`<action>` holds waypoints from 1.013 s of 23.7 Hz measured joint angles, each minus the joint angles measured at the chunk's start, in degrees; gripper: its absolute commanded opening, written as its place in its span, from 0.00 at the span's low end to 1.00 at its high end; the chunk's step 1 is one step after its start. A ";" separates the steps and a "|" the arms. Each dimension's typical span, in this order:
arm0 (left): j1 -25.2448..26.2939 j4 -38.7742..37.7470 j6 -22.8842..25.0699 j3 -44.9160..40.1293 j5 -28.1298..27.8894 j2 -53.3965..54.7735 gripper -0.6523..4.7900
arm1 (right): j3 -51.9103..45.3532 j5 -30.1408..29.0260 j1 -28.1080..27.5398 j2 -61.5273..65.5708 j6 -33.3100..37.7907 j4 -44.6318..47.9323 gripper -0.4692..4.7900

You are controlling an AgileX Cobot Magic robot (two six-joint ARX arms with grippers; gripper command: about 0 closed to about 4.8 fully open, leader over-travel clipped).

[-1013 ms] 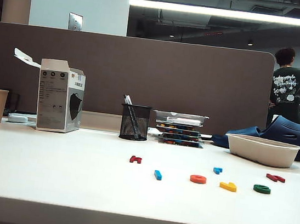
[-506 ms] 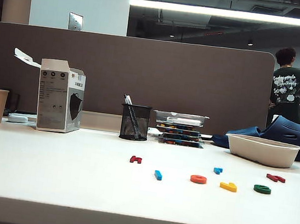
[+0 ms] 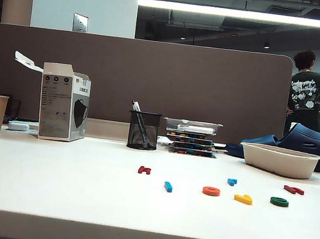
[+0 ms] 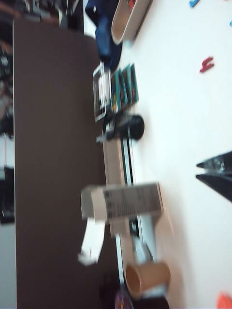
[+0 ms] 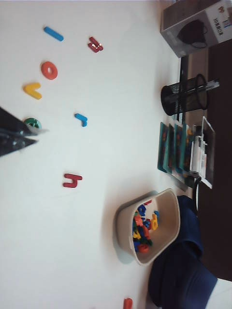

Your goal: Select the appropriate letters from the row of letter magnets placed on the table to arrange into the word "love".

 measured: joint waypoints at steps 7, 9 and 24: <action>0.00 14.21 0.09 -14.03 2.64 0.00 0.11 | -7.41 -0.02 0.00 0.00 0.00 8.28 0.08; 0.00 17.77 0.07 -16.72 4.17 -0.02 0.11 | -8.92 -0.02 0.00 0.00 -0.22 9.88 0.08; 0.00 28.20 0.94 -25.55 5.51 -0.13 0.11 | -17.79 0.04 0.00 -3.54 -2.56 18.80 0.08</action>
